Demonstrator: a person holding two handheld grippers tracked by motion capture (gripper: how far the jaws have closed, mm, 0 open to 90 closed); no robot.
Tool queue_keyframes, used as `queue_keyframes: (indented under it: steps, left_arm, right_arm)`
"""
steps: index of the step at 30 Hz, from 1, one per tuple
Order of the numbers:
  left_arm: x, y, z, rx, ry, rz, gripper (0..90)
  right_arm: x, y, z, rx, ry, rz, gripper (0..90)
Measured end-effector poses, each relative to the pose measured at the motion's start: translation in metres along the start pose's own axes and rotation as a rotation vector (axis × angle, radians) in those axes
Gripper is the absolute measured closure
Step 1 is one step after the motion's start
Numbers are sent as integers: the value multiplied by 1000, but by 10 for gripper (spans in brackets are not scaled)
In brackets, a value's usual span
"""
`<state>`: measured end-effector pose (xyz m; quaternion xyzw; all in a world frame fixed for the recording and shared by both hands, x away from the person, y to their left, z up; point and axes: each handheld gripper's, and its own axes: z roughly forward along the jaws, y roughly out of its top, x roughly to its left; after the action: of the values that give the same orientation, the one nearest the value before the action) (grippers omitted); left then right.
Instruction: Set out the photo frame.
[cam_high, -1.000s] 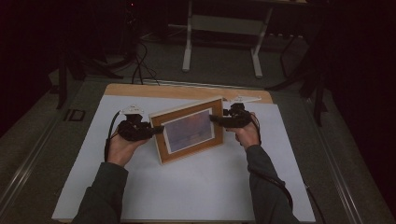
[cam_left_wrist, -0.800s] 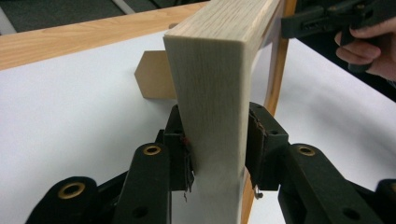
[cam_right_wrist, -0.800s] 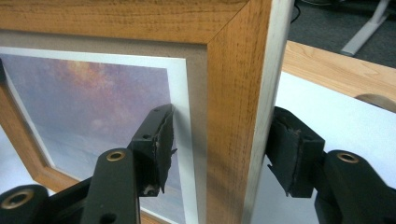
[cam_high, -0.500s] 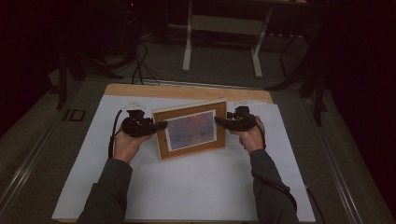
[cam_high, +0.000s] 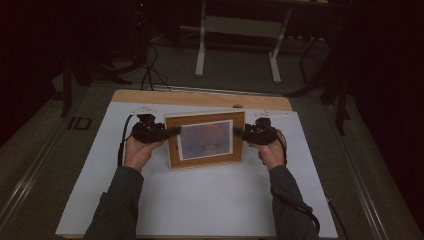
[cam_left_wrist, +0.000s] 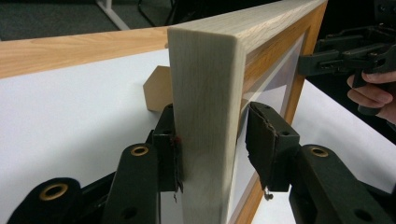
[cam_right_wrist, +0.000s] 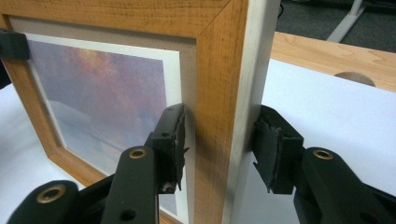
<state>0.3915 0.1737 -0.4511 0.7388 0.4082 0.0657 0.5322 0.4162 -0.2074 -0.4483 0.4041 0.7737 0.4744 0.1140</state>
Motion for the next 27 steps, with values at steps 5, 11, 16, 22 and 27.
queue_keyframes:
  steps: [5,11,16,22,27]
  left_arm:
    - [2,1,4,-1,-17,7,583]
    - [3,3,9,-4,-32,21,576]
    - [3,7,13,5,-43,31,567]
    - [3,9,17,11,-47,36,556]
    - [3,10,18,13,-50,35,553]
  right_arm:
    - [2,-3,-5,2,-19,8,573]
    - [4,-7,-11,0,-38,13,583]
    - [4,-10,-17,1,-50,21,593]
    - [4,-14,-21,-8,-57,28,602]
    - [5,-15,-22,-12,-61,30,603]
